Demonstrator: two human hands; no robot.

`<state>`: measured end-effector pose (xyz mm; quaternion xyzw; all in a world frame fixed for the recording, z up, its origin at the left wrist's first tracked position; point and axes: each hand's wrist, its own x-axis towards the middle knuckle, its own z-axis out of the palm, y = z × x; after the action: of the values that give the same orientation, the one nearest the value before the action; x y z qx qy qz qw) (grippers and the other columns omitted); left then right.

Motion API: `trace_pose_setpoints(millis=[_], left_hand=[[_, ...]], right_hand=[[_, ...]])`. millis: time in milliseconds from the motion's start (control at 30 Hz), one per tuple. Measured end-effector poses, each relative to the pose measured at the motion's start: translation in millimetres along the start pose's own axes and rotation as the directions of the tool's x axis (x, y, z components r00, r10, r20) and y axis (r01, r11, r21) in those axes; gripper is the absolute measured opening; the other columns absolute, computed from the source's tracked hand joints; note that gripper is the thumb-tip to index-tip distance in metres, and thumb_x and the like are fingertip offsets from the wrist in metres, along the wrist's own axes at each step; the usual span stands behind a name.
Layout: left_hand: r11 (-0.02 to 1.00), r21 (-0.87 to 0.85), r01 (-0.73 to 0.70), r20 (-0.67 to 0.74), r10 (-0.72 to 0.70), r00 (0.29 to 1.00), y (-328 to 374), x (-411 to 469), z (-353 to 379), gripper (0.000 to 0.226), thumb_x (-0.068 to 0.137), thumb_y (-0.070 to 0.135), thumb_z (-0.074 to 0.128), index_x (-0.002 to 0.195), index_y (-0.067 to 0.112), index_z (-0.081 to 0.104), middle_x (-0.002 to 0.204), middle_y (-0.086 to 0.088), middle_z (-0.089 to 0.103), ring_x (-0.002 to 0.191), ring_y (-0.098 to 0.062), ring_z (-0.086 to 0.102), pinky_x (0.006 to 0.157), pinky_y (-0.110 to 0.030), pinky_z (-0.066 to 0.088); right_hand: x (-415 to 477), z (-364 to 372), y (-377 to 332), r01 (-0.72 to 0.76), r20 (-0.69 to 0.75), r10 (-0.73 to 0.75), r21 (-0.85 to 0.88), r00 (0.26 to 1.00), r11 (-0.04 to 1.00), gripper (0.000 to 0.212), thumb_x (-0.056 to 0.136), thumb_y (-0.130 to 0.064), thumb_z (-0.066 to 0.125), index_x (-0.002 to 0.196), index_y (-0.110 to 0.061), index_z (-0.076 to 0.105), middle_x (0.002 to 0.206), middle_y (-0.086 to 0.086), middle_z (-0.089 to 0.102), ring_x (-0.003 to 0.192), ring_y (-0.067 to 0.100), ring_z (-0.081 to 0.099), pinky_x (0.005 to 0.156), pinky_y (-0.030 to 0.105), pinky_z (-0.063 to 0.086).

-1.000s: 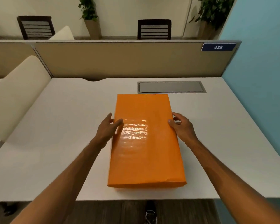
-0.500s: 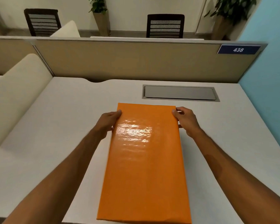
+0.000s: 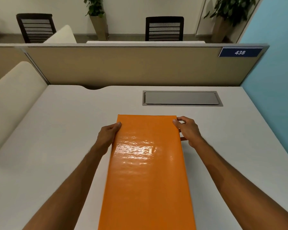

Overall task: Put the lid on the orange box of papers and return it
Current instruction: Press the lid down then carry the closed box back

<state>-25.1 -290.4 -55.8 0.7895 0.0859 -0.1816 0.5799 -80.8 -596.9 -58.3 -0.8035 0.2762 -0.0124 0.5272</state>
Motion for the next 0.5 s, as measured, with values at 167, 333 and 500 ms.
trace_pose_setpoints(millis=[167,333,500], left_hand=[[1.000,-0.008,-0.006,-0.026,0.006,1.000,3.1,-6.2,0.1,0.055,0.092,0.051,0.057,0.131,0.013,0.062,0.111,-0.004,0.070,0.091,-0.019,0.068,0.082,-0.038,0.053],[0.998,0.067,-0.004,-0.078,0.010,0.997,4.4,-22.4,0.0,0.065,0.092,0.052,0.057,0.145,0.017,0.047,0.144,-0.013,0.054,0.123,-0.034,0.057,0.104,-0.053,0.046],[0.997,0.074,-0.035,-0.019,0.036,0.999,-8.0,-54.4,-5.7,0.056,0.095,0.037,0.058,0.147,0.019,0.045,0.136,-0.012,0.061,0.107,-0.027,0.062,0.097,-0.048,0.049]], right_hand=[[-10.6,-0.7,-3.2,-0.002,-0.027,0.002,-0.007,1.000,1.000,0.047,0.094,-0.043,0.059,0.133,-0.018,0.056,0.130,0.012,0.062,0.110,0.032,0.063,0.080,0.049,0.059],[-32.3,-3.4,0.1,0.007,-0.031,-0.007,-0.016,0.999,1.000,0.050,0.095,-0.044,0.056,0.135,-0.014,0.054,0.129,0.014,0.062,0.104,0.029,0.064,0.080,0.048,0.060],[-67.7,-7.7,11.5,0.029,-0.007,-0.029,-0.023,1.000,0.999,0.045,0.097,-0.040,0.056,0.135,-0.016,0.054,0.127,0.010,0.063,0.102,0.026,0.064,0.082,0.044,0.059]])
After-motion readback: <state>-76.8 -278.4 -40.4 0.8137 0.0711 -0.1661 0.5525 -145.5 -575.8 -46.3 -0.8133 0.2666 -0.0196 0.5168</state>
